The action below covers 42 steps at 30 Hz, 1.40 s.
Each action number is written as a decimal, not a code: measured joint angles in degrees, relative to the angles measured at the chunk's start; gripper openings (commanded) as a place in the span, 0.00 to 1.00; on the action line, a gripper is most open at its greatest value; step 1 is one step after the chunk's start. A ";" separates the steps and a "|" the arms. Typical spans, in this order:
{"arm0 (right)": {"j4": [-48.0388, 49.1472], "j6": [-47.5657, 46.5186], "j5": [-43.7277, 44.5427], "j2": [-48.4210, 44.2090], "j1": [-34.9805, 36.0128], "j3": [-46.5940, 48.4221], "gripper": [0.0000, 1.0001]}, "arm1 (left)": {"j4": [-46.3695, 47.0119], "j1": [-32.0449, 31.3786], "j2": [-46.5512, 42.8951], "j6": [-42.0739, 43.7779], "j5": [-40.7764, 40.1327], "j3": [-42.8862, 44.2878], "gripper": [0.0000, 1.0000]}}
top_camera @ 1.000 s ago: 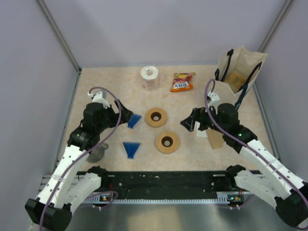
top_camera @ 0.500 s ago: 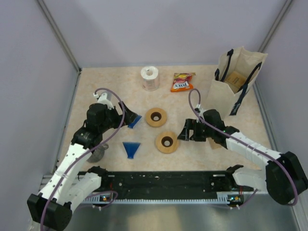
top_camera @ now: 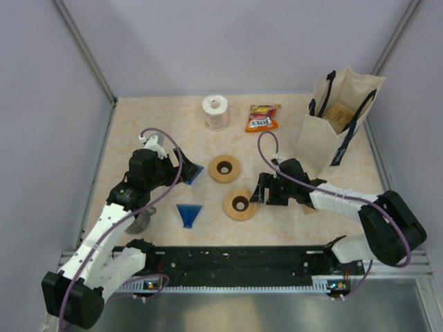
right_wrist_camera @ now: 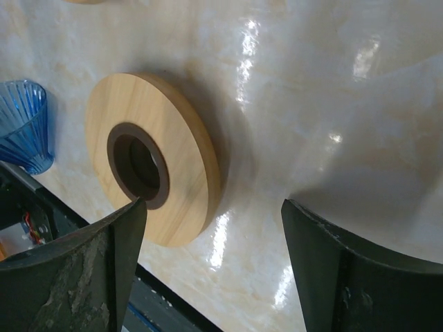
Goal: Place the coffee filter in the dripper
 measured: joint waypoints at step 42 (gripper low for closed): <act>-9.16 1.79 20.59 10.82 13.90 13.09 0.21 | -0.37 0.00 -0.39 0.22 -2.75 -0.11 0.99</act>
